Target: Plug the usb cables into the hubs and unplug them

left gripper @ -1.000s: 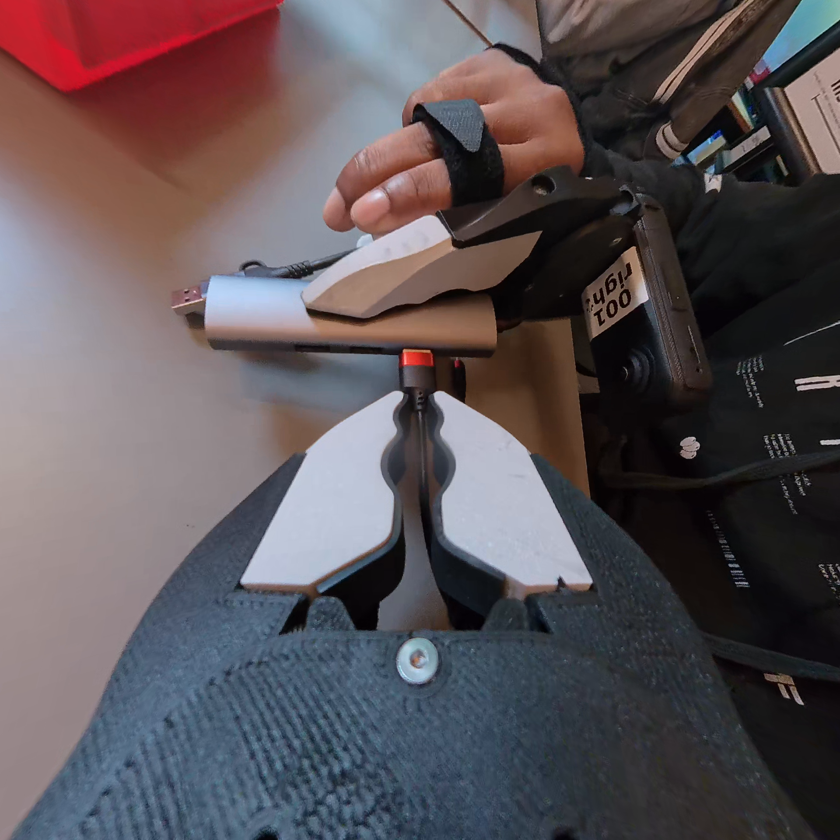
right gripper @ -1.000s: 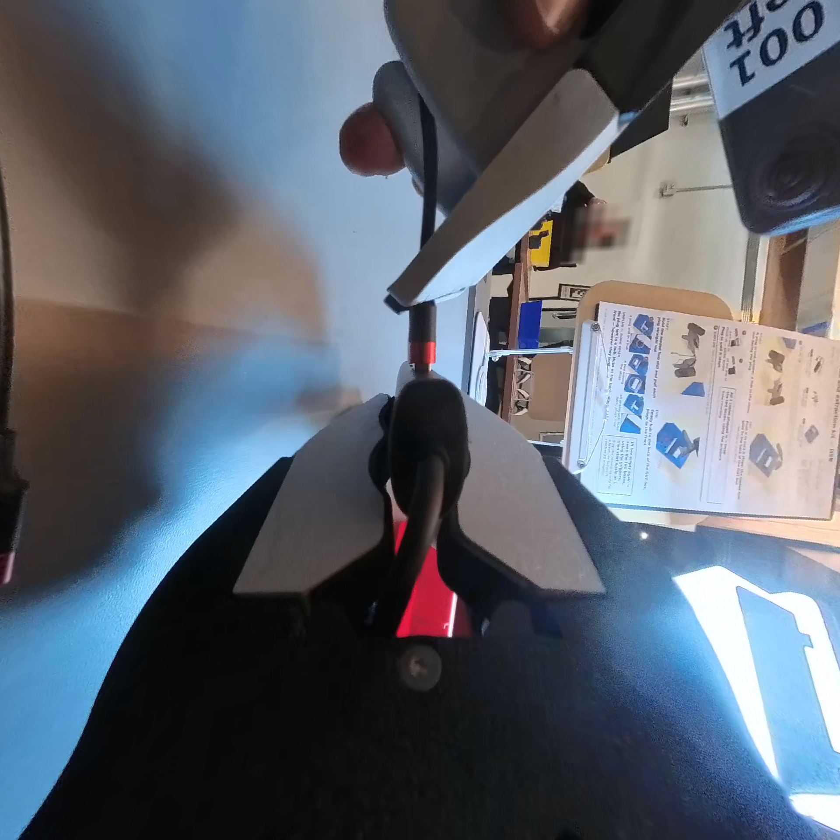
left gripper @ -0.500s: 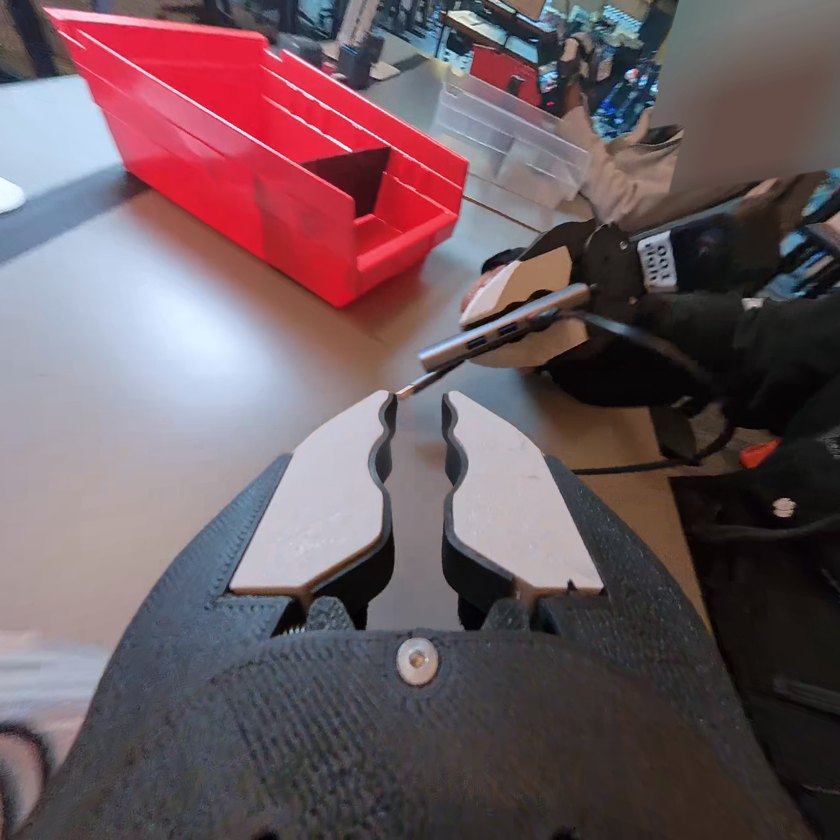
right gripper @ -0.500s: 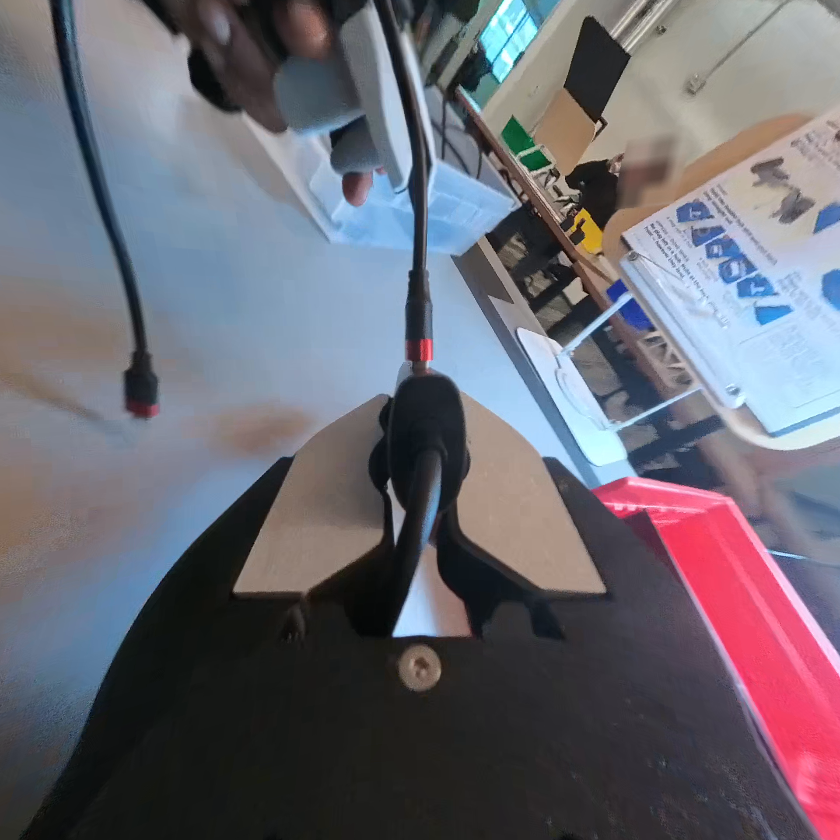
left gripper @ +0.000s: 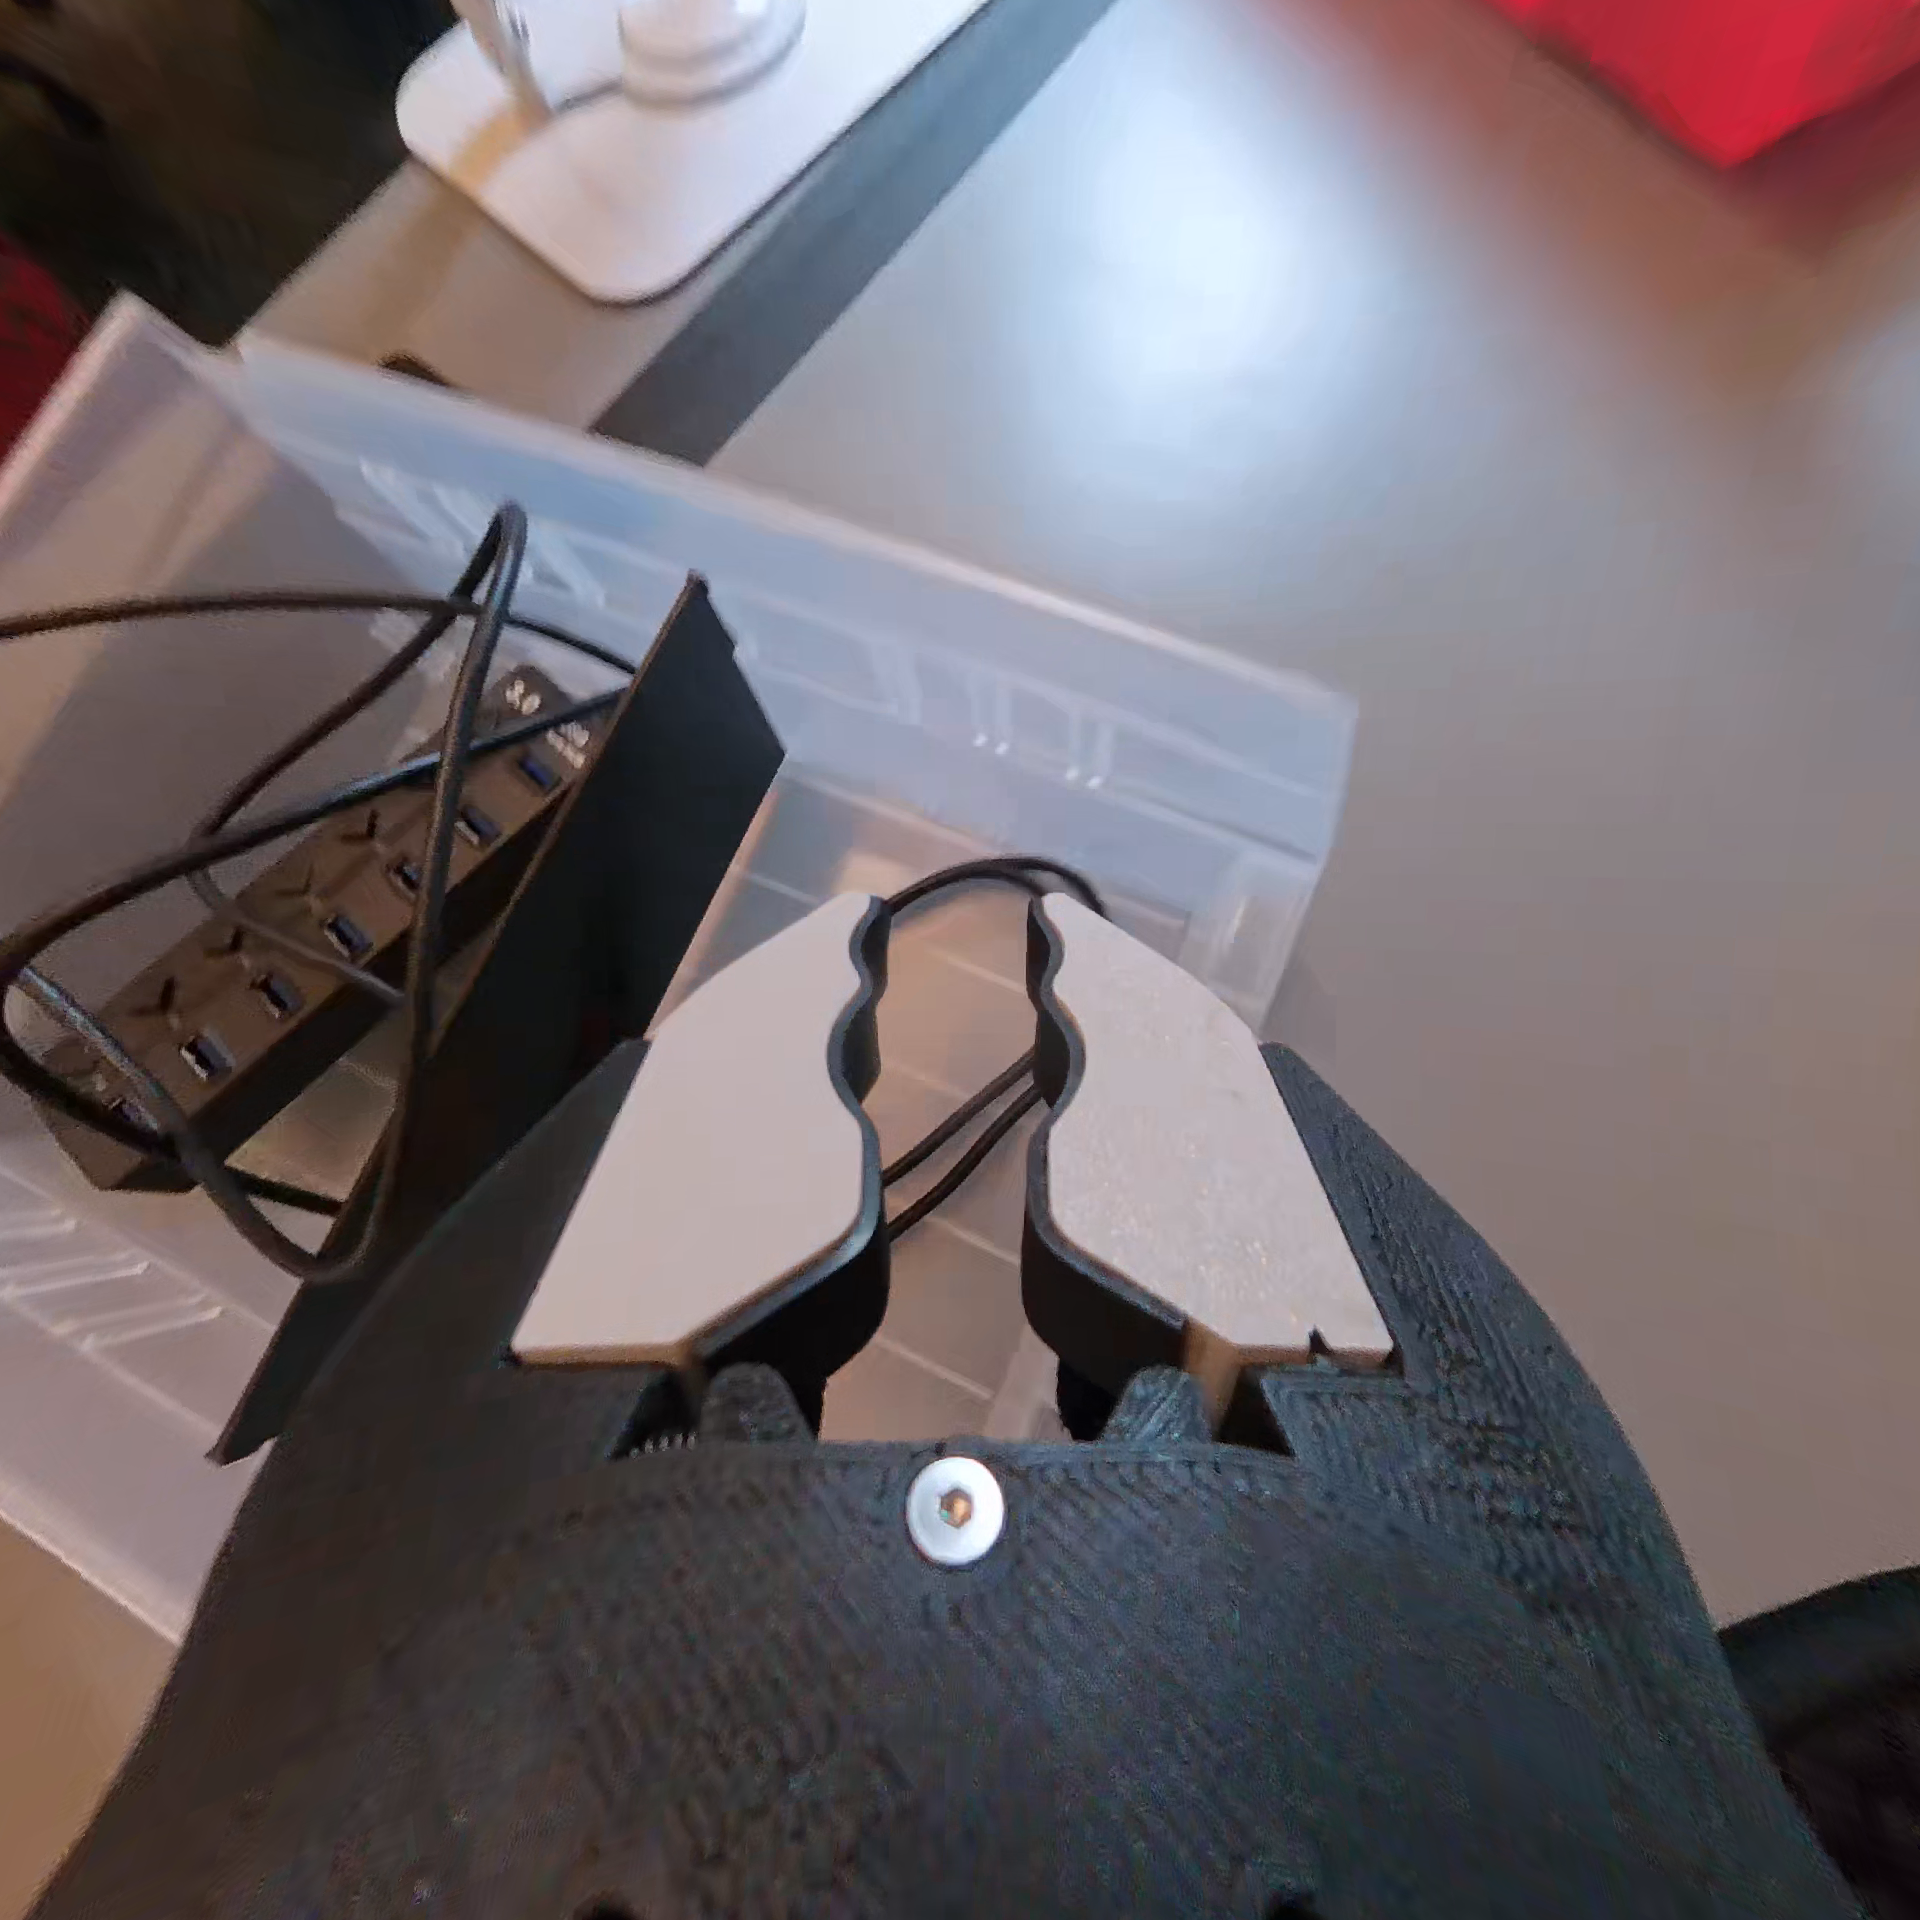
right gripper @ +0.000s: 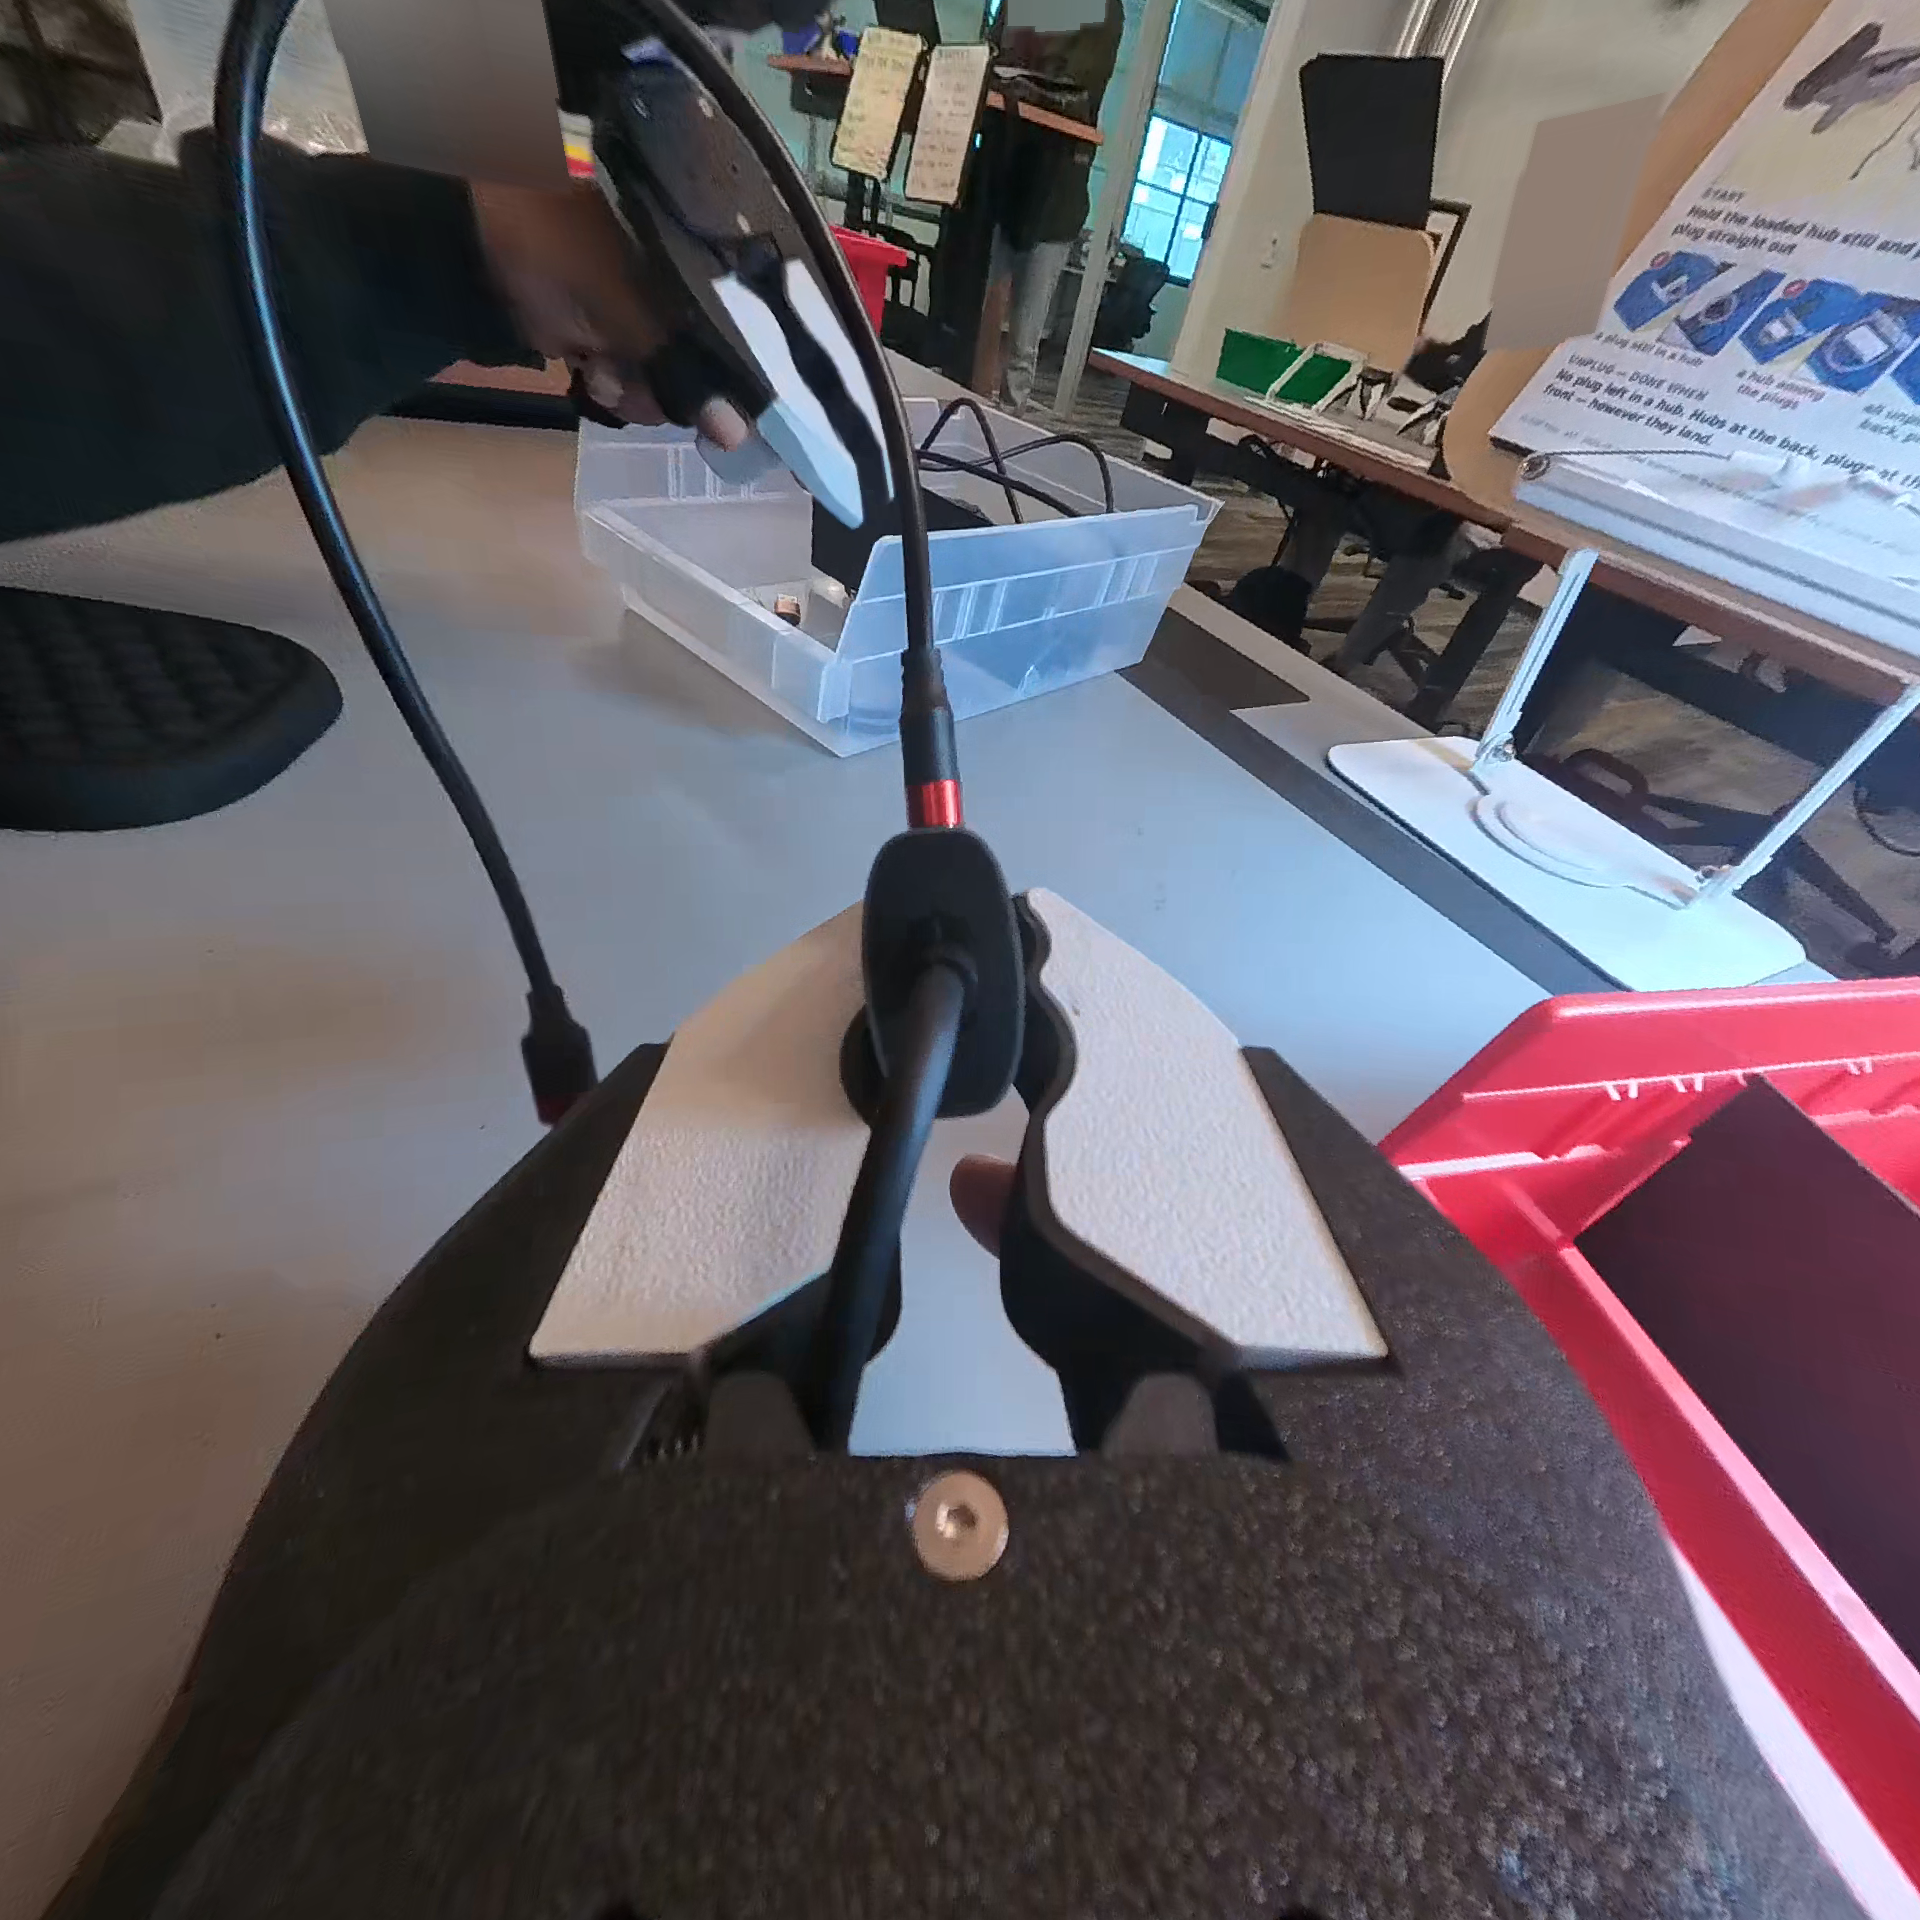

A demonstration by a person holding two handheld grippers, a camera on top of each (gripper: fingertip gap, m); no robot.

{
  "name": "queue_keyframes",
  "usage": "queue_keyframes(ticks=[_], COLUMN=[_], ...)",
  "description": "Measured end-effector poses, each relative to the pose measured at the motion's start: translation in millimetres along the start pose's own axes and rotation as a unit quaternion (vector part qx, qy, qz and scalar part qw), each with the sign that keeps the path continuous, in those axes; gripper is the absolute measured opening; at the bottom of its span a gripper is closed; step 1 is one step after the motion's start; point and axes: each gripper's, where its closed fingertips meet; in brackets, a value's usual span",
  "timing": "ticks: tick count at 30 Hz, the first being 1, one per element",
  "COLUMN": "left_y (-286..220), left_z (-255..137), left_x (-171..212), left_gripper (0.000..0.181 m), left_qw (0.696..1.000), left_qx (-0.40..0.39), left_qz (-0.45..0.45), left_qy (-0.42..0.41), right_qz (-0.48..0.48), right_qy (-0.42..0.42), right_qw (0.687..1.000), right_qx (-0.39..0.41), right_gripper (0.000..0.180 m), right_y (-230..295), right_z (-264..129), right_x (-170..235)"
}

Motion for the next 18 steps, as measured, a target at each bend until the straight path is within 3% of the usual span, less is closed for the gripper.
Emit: queue_keyframes(ticks=[1,11,18], left_y=[5,20,21], left_z=[3,44,63], left_x=[6,38,61], left_gripper=[0.024,0.026,0.026], left_qw=[1.0,0.986,0.951], left_qx=[-0.004,0.0,0.04], left_qz=[0.005,0.083,0.186], left_qy=[0.018,0.144,0.245], right_qz=[-0.003,-0.002,-0.005], right_qy=[-0.001,-0.007,-0.005], right_qw=[1.0,1.0,1.0], right_qx=[0.0,0.0,-0.007], right_gripper=[0.019,0.019,0.019], right_y=[0,-2,1], right_z=[-1,-2,-1], right_x=[-1,-2,0])
Point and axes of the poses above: each gripper's, where its closed fingertips meet, z out along the fingers, x out of its underside, y = z × x across the jaws, and after that the axes turned 10 degrees about -y, right-handed
